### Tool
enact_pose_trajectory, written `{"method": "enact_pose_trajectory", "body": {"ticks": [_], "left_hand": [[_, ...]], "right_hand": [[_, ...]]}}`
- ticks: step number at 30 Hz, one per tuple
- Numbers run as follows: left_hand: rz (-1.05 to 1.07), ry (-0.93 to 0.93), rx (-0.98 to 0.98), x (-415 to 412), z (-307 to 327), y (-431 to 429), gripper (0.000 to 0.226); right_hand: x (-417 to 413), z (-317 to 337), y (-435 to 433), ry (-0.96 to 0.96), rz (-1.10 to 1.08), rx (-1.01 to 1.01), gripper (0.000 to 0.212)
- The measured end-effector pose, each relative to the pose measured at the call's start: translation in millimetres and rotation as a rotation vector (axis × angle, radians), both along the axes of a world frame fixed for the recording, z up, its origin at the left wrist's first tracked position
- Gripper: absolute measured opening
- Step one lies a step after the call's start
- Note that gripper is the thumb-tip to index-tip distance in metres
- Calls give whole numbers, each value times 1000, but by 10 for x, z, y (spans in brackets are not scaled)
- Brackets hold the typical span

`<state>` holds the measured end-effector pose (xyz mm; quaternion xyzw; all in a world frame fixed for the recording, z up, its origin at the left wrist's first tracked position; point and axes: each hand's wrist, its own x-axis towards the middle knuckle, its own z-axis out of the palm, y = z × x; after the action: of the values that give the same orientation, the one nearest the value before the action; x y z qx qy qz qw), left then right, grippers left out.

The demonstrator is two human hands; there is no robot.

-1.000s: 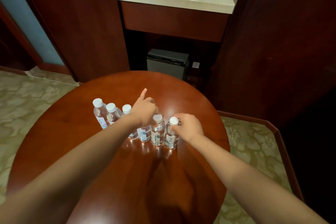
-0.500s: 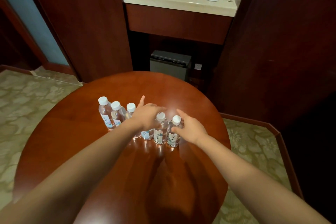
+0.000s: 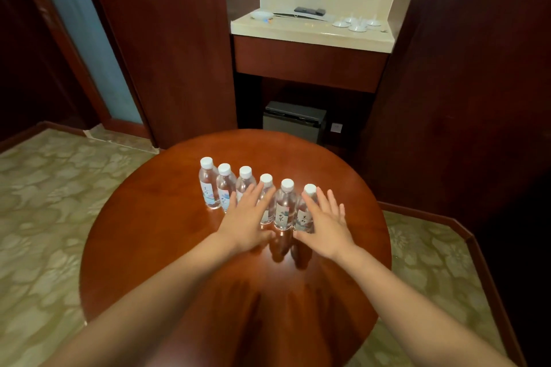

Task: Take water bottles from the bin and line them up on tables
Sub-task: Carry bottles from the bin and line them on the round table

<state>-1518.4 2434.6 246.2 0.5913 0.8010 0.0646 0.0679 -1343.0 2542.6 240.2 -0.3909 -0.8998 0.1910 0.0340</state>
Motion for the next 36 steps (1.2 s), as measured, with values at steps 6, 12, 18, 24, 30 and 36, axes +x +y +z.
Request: {"method": "enact_pose_trajectory", "body": {"ticks": [6, 12, 18, 24, 30, 36], "left_hand": [[63, 27, -99, 64, 6, -587, 98], [117, 7, -83, 19, 27, -1139, 96], [264, 12, -108, -35, 119, -1589, 97], [498, -42, -114, -74, 145, -1951, 96], [726, -119, -106, 144, 100, -2278, 97], [1019, -134, -119, 609, 25, -2924, 95]], "right_hand": [[-24, -1, -544, -63, 17, 1, 101], [-82, 65, -983, -120, 68, -45, 110], [-283, 170, -1193, -142, 203, -26, 109], [-574, 198, -1205, -151, 421, 9, 109], [-724, 182, -1241, -156, 625, 23, 107], [-937, 124, -1725, -180, 866, 37, 107]]}}
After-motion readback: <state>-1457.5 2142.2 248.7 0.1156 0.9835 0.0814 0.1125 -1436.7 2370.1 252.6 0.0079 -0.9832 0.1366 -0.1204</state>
